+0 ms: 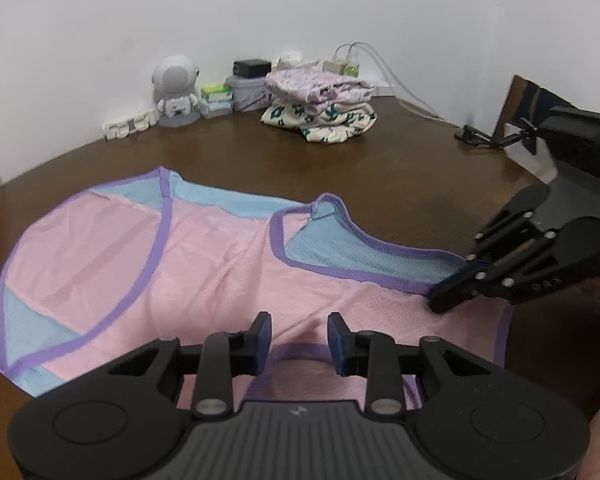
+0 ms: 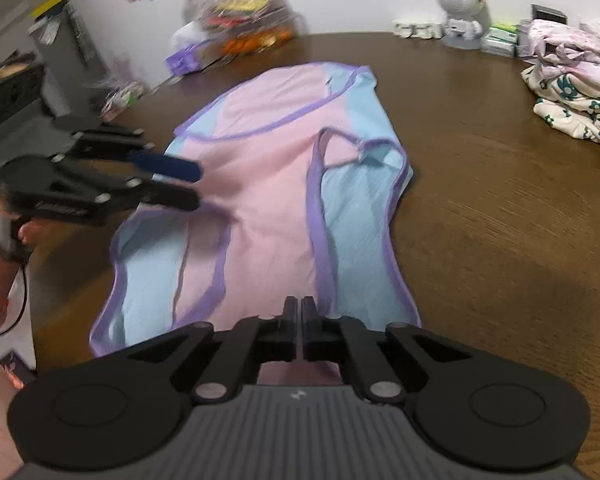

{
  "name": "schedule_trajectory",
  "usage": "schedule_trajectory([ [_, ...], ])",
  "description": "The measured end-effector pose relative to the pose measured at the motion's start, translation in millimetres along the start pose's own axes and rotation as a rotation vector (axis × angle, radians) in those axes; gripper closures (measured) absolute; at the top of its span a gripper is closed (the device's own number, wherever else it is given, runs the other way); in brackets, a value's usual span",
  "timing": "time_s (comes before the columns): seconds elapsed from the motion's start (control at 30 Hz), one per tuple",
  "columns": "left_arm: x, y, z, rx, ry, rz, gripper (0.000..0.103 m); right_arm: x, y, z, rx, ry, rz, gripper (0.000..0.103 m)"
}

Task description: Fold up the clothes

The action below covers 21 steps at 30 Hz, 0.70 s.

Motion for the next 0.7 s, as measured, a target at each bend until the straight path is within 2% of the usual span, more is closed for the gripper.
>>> schedule_trajectory([
  [0.1, 8.3, 8.3, -0.2, -0.004, -0.037, -0.001, 0.075, 6.8, -9.6, 2.0, 0.010, -0.014, 0.030, 0.098],
  [0.17, 15.6, 14.8, 1.0, -0.002, -0.048, -0.003, 0.075, 10.9, -17.4, 16.9, 0.068, -0.026, 0.055, 0.093],
  [0.23, 25.9, 21.9, 1.9, -0.007, -0.031, 0.002, 0.075, 10.3, -17.5, 37.7, 0.119, -0.083, 0.030, 0.084],
  [0.3, 34.4, 28.5, -1.0, -0.032, 0.002, 0.009, 0.076, 7.2, -9.3, 61.6, 0.146, -0.164, -0.022, 0.082],
  [0.37, 42.5, 33.1, -4.3, -0.051, 0.040, 0.013, 0.078, -3.8, 4.9, 80.4, 0.160, -0.332, -0.099, 0.079],
  [0.4, 46.4, 33.5, -6.0, -0.054, 0.064, 0.014, 0.080, -9.7, 13.2, 85.9, 0.143, -0.419, -0.131, 0.072],
  [0.43, 48.6, 33.4, -7.1, -0.058, 0.076, 0.008, 0.084, -15.5, 21.8, 90.5, 0.121, -0.506, -0.161, 0.067],
  [0.5, 51.8, 32.6, -8.9, -0.066, 0.090, -0.009, 0.092, -22.0, 42.2, 97.0, 0.044, -0.626, -0.188, 0.067],
  [0.57, 54.9, 31.8, -10.7, -0.074, 0.104, -0.027, 0.094, -23.0, 59.5, 101.5, -0.026, -0.691, -0.201, 0.068],
  [0.6, 56.4, 31.4, -11.5, -0.078, 0.111, -0.035, 0.095, -22.2, 66.4, 102.6, -0.059, -0.716, -0.207, 0.077],
  [0.63, 58.0, 30.9, -12.4, -0.082, 0.118, -0.044, 0.095, -20.2, 70.1, 101.2, -0.089, -0.734, -0.206, 0.101],
  [0.7, 60.7, 29.5, -14.6, -0.089, 0.125, -0.061, 0.095, -16.8, 73.6, 96.3, -0.134, -0.770, -0.195, 0.101],
])
Point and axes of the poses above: each gripper's, at about its wrist camera, not at the fingertips, and y roughly the way its jaws point, x to its right, z to its top, the point moved 5 cm from there along y, roughly the way its jaws point, and after that the axes turned 6 degrees about z, right-handed, at the moved point
